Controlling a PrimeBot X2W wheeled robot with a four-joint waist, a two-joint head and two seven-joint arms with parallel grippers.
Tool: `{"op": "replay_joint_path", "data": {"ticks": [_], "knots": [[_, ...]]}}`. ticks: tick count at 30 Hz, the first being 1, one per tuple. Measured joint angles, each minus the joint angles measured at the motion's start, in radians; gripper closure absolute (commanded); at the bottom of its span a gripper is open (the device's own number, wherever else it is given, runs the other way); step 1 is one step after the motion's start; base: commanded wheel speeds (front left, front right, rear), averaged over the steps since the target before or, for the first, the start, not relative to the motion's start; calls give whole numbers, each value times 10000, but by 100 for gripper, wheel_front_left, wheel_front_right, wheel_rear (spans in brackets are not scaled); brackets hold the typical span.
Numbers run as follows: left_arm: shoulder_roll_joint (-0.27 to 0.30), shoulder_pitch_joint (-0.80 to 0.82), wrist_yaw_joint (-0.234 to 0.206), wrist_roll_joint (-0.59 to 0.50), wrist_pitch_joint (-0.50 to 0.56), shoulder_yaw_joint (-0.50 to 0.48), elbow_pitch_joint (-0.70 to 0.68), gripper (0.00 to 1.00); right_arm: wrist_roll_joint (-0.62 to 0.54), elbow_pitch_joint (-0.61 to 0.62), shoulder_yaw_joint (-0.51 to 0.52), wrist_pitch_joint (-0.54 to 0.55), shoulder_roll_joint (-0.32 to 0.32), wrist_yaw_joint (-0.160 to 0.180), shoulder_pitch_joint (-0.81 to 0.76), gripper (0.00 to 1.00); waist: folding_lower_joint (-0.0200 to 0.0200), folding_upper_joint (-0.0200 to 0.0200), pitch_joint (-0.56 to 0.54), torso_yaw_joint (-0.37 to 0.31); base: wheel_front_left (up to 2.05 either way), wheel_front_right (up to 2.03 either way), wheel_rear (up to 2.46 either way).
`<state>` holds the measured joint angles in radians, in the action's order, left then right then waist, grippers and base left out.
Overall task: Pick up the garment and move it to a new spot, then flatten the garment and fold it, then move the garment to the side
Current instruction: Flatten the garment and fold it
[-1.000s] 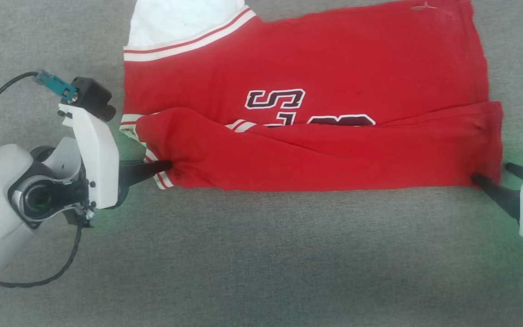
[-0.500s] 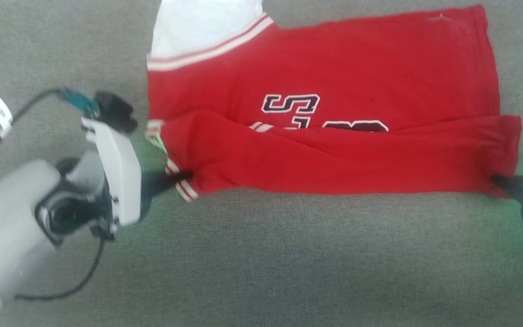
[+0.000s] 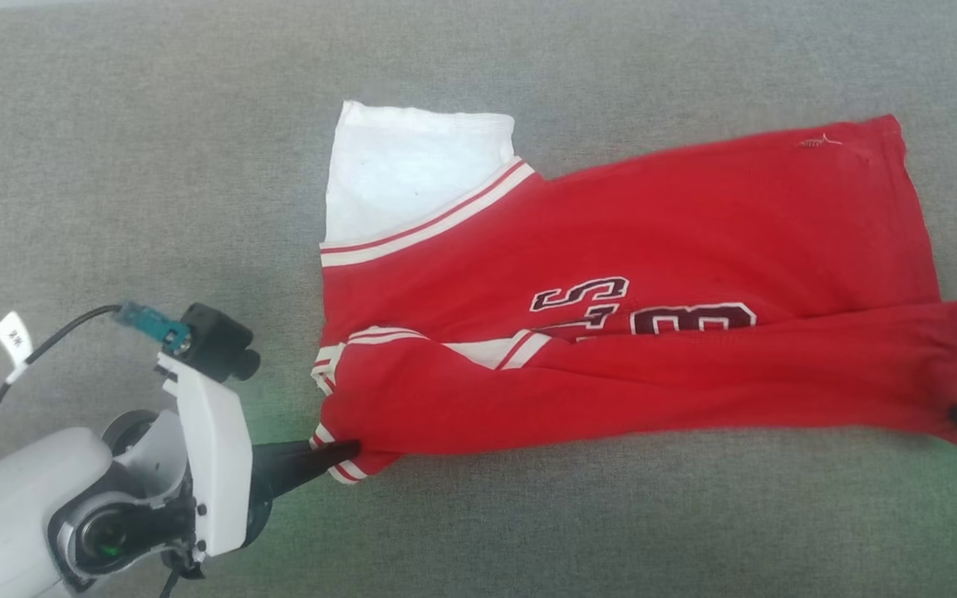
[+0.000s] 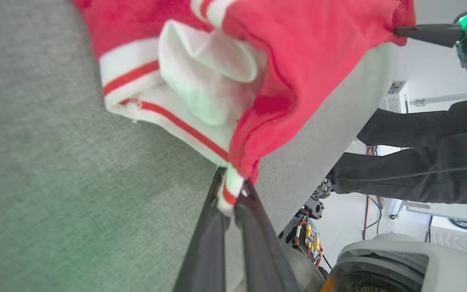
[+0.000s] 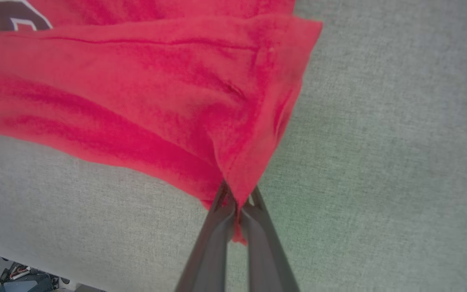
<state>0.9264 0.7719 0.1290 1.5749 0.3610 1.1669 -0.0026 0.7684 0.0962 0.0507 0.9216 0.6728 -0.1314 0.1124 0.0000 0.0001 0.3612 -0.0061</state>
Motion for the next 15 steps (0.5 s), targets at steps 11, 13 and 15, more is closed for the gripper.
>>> {"op": "replay_joint_path", "data": {"ticks": [11,13,15], "knots": [[155,-446,-278,-359,-1776,-485,128,0,-690,610,1001,-1373,-633,4,-252,0,0,0,-203,12,0,0,0],[234,-550,-370,-502,-2416,-692,291,0,-966,798,1058,-1941,-765,6,-235,0,0,0,-310,20,0,0,0],[316,-604,-483,-596,-3066,-959,476,0,-1294,932,1043,-2698,-895,6,-73,0,0,0,-398,10,0,0,0]]}}
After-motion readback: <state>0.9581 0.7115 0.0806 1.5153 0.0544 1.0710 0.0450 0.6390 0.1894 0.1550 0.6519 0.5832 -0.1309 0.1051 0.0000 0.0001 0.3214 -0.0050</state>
